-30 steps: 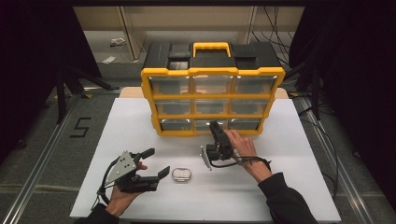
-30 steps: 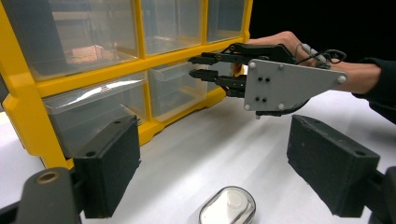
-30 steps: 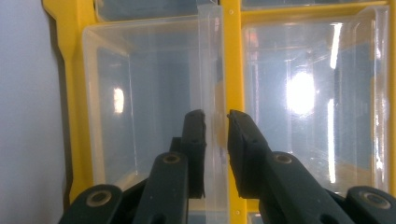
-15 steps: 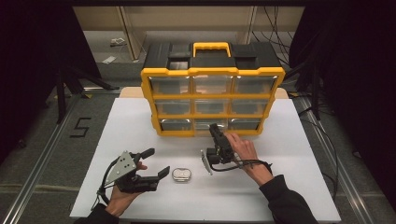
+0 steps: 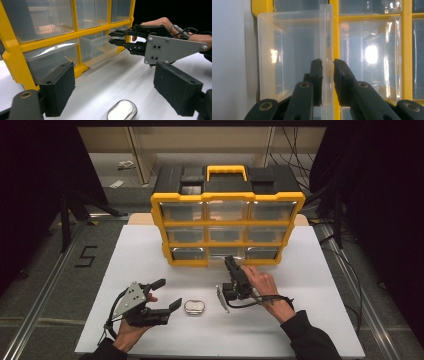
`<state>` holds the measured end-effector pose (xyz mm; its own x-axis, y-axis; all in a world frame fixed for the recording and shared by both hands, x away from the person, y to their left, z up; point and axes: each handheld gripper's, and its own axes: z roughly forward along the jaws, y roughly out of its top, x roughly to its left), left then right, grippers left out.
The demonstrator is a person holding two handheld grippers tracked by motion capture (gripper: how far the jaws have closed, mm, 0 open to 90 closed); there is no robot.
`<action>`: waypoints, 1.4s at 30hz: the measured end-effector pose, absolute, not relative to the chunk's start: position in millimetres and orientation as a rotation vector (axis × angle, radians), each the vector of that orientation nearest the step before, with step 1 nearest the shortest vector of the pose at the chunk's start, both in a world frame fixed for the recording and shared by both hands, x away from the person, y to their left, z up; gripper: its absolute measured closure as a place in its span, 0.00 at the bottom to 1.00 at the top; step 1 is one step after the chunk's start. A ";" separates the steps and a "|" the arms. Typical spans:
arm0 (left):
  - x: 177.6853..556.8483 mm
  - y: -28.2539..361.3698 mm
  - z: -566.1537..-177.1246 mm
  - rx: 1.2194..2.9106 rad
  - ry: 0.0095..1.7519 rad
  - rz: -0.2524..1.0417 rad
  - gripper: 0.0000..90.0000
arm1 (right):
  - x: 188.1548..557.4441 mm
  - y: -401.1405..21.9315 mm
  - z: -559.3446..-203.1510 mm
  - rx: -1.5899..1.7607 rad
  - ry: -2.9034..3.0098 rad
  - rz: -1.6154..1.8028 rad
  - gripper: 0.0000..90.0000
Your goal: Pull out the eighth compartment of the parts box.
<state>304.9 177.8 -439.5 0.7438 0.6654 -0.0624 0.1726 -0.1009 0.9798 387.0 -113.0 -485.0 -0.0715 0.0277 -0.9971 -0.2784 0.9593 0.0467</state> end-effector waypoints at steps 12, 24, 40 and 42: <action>304.9 177.6 -439.7 1.652 0.686 0.473 0.19 | 375.1 -114.1 -484.8 -0.212 1.627 0.265 0.87; 305.4 177.5 -439.8 1.656 0.686 0.472 0.19 | 368.5 -116.7 -484.8 -0.221 1.626 0.267 0.87; 305.2 177.6 -439.7 1.657 0.684 0.475 0.19 | 360.7 -119.2 -484.4 -0.238 1.629 0.265 0.88; 305.2 177.6 -439.7 1.657 0.684 0.475 0.19 | 360.2 -119.3 -484.8 -0.233 1.631 0.266 0.87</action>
<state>305.2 177.6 -439.7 0.7417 0.6679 -0.0608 0.1758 -0.1060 0.9787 360.2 -119.3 -484.8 -0.0764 0.0086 -0.9970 -0.3087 0.9506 0.0319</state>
